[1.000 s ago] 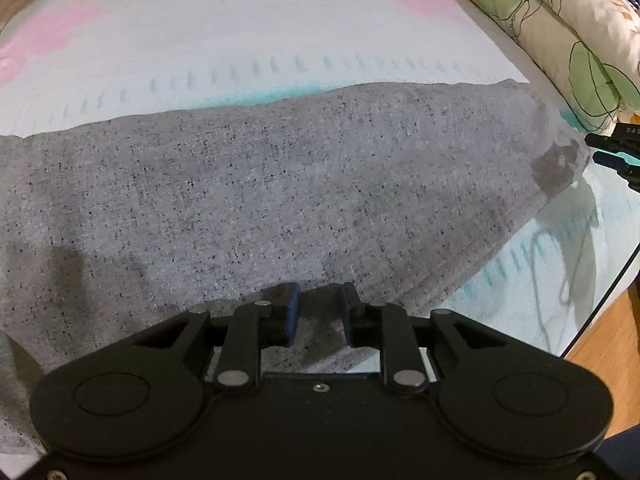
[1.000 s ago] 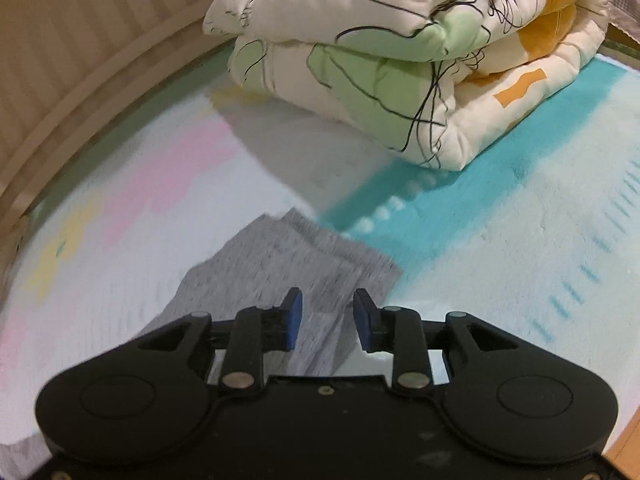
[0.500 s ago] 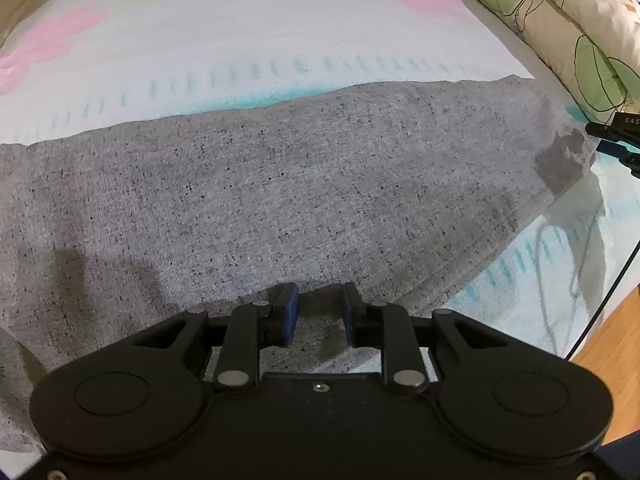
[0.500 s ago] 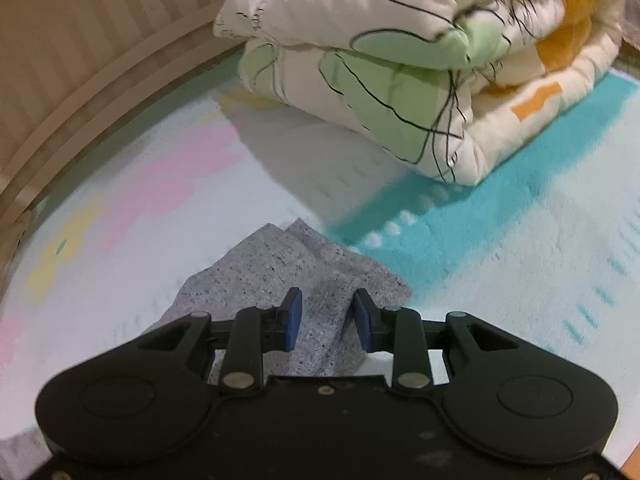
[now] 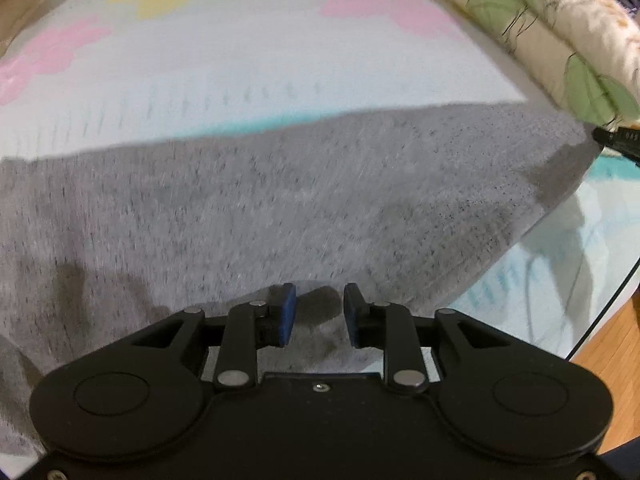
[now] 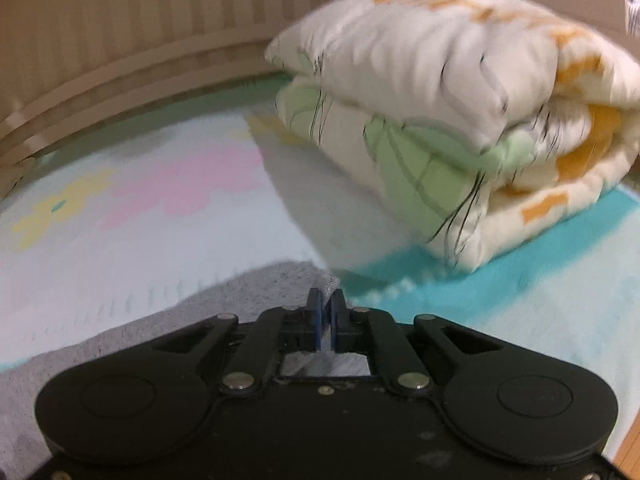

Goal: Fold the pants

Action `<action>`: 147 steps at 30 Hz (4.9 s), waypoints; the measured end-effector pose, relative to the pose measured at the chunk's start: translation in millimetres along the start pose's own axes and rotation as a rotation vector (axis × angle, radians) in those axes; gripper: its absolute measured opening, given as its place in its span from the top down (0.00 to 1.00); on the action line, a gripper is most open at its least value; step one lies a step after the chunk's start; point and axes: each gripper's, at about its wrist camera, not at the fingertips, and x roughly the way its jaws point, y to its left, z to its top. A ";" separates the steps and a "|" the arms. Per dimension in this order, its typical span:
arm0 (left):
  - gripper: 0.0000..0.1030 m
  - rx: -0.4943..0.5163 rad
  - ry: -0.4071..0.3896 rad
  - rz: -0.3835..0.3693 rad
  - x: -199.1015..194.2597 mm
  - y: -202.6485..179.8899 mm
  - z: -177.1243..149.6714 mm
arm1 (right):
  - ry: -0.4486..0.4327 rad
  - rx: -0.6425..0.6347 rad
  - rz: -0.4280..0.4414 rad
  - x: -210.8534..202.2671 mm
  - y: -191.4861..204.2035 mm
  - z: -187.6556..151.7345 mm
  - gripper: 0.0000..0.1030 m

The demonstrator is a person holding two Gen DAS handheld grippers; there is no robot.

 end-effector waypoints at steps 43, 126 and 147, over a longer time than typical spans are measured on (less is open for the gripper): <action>0.62 -0.059 -0.127 0.173 -101.5 99.2 17.1 | 0.203 -0.494 0.270 -31.1 172.8 15.1 0.81; 0.97 -0.734 -0.181 0.195 -234.0 340.6 -113.1 | 0.438 -0.619 0.678 -98.2 450.6 -40.5 0.77; 0.87 -0.469 -0.179 0.269 -176.2 284.2 -42.9 | 0.496 -0.503 0.733 -66.1 460.3 -28.0 0.75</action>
